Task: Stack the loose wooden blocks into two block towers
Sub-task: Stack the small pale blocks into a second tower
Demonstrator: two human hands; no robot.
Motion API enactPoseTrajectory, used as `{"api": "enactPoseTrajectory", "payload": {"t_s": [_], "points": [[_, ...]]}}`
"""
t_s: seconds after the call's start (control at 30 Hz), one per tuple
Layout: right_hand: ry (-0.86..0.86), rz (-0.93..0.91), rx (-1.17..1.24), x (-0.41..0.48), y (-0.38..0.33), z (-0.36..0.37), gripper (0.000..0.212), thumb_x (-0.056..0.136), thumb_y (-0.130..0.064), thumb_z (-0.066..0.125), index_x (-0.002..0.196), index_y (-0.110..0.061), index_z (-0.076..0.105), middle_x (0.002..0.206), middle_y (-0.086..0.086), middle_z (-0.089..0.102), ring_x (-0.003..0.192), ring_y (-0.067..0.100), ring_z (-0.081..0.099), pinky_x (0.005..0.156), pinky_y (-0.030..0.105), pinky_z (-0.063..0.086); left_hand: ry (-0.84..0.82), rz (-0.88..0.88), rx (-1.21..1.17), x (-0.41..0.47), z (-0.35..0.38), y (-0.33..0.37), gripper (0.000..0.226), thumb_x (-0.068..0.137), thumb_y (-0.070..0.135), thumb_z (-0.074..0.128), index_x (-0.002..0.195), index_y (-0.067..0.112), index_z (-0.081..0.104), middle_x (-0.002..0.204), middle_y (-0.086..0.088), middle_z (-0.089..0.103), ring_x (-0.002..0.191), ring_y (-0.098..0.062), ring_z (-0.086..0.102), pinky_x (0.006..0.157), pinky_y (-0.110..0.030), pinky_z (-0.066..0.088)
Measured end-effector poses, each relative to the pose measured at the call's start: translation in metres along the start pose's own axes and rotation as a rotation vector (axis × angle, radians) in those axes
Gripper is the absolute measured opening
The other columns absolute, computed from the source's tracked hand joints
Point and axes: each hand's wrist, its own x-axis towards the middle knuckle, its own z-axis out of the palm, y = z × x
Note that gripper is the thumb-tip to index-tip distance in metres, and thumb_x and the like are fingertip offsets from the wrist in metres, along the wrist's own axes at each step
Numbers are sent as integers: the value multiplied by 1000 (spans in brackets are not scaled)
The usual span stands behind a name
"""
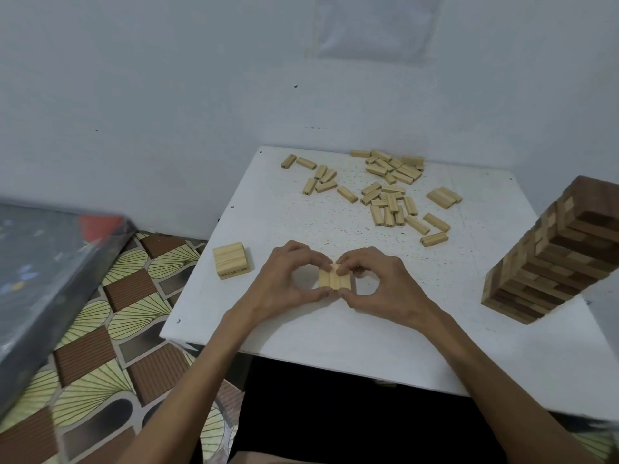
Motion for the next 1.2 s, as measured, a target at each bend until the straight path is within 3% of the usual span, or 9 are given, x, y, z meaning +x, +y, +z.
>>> {"api": "enactPoseTrajectory", "payload": {"t_s": [0.17,0.3,0.5,0.7,0.87,1.0,1.07,1.2], "points": [[-40,-92,17,29,-8,12,32,76,-16,88,106,-19,76,119,-12,69,110,19,66,87,39,57,70,41,34,-10,-26,-7,31,75,49,85,101,33,80,115,23,72,113,-13,55,94,-46,48],[-70,-164,31,53,-18,29,30,77,-19,89,104,-17,77,117,-9,70,104,19,66,84,39,57,125,-5,47,-24,-49,-11,29,74,35,92,101,30,81,114,21,72,115,-11,55,92,-32,48],[-122,-219,47,87,-34,58,32,76,-19,90,104,-18,74,114,-10,70,103,17,63,80,36,55,233,-120,50,-45,-78,-23,55,74,33,92,124,31,70,115,16,68,117,-7,57,95,-24,46],[-217,-174,18,117,-45,79,48,77,-30,87,119,-31,65,111,-22,62,109,9,57,93,26,46,291,-197,90,-58,-99,-41,77,76,34,91,143,27,54,122,24,69,124,-3,58,103,-27,42],[-274,-136,-4,133,-46,92,48,80,-30,85,122,-35,63,118,-22,62,117,3,53,96,14,36,312,-238,25,-61,-107,-53,78,76,20,92,143,15,53,119,17,72,119,9,59,98,-3,35],[-276,-107,14,135,-43,99,47,81,-28,84,122,-35,63,118,-35,57,118,-1,50,94,7,33,314,-266,-38,-61,-108,-61,80,76,20,92,143,16,50,119,16,72,121,-2,62,99,-10,40],[-281,-106,12,135,-42,102,47,82,-26,83,123,-35,62,118,-40,54,119,-2,50,94,7,33,311,-280,-71,-61,-107,-63,81,76,17,92,143,17,48,120,14,72,121,-5,62,100,-10,40],[-291,-109,7,137,-41,105,48,83,-27,83,124,-37,60,123,-33,57,120,1,50,93,10,35,329,-306,-131,-60,-104,-65,81,76,9,90,144,15,46,120,10,72,124,-1,60,101,-5,38]]}}
